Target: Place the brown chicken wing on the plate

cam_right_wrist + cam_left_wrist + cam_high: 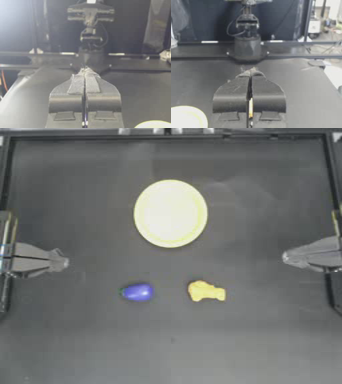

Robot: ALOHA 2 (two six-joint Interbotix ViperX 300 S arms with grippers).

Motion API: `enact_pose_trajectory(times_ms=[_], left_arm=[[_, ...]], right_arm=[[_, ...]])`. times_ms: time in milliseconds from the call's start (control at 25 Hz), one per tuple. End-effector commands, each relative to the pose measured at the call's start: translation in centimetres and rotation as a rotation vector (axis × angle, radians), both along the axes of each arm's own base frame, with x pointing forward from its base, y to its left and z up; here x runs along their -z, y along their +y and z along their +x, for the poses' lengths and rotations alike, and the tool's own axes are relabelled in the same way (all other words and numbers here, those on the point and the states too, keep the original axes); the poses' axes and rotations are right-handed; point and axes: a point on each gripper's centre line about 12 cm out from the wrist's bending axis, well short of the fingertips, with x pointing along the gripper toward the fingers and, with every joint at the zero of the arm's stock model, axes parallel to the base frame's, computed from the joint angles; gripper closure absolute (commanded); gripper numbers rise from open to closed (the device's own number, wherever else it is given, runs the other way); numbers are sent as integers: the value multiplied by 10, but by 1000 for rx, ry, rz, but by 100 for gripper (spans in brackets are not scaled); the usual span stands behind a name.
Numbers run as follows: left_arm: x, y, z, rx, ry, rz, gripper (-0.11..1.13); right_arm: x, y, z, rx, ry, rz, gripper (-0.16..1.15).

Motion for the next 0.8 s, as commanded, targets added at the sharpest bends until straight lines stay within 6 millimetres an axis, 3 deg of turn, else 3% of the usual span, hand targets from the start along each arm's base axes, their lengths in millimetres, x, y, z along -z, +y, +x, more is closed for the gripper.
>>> enact_pose_trajectory(times_ms=[40,400,520,680,720,800], left_arm=[[2,-1,-8,4,-25,6,103],[1,-1,-17,3,-15,0,86],[1,-1,-16,3,-15,3,58],[2,-1,-16,3,-6,1,0],[3,-1,-15,3,0,0,-7],[5,0,-14,-2,17,0,-2]], right_arm=[[-1,0,0,-2,-8,5,100],[1,0,1,3,-2,-11,76],[1,-1,1,4,-1,-21,50],[0,-1,1,2,-3,-27,-1],[-1,0,1,2,-1,-24,-10],[-2,-1,2,4,9,-21,-5]])
